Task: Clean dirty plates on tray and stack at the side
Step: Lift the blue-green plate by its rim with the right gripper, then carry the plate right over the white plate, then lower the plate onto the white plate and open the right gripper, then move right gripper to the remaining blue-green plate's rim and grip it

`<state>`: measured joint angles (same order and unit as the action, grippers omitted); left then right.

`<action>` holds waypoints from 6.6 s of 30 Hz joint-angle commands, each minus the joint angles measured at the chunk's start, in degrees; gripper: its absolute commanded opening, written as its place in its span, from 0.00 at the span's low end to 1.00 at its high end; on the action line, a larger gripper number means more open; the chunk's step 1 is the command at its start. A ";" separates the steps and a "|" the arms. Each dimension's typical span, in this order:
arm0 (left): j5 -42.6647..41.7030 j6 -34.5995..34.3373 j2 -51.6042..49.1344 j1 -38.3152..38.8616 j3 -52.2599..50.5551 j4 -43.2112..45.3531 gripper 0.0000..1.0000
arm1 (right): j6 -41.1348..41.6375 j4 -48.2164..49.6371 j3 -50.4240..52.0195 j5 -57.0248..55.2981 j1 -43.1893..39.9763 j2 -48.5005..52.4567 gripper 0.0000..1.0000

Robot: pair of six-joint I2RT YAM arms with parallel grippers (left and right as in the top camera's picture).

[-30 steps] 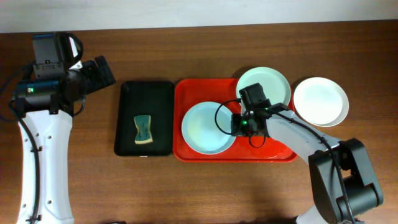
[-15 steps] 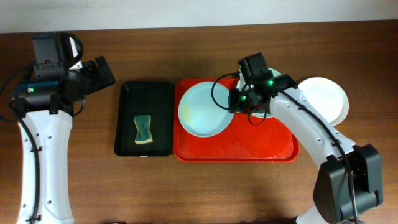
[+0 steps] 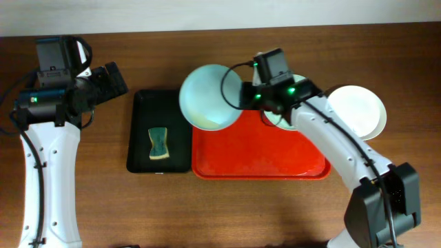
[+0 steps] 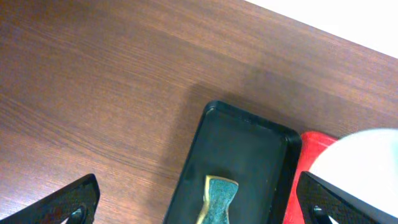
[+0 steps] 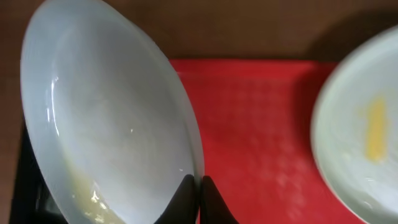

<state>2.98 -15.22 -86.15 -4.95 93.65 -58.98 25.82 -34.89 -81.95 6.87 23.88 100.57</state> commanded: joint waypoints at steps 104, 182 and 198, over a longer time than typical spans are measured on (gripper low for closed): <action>-0.39 -0.55 -0.28 -0.20 0.15 0.09 0.99 | -4.52 -7.52 6.91 4.98 -59.12 4.61 0.04; -0.39 -0.55 -0.28 -0.20 0.15 0.09 0.99 | -17.92 -20.15 6.19 2.73 -17.90 4.48 0.73; -0.39 -0.55 -0.31 -0.20 0.15 0.09 0.99 | -17.92 -17.79 6.19 2.69 -17.94 4.48 0.81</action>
<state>2.98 -15.25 -86.15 -4.95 93.65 -58.96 8.34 -52.82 -75.26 10.33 5.69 104.73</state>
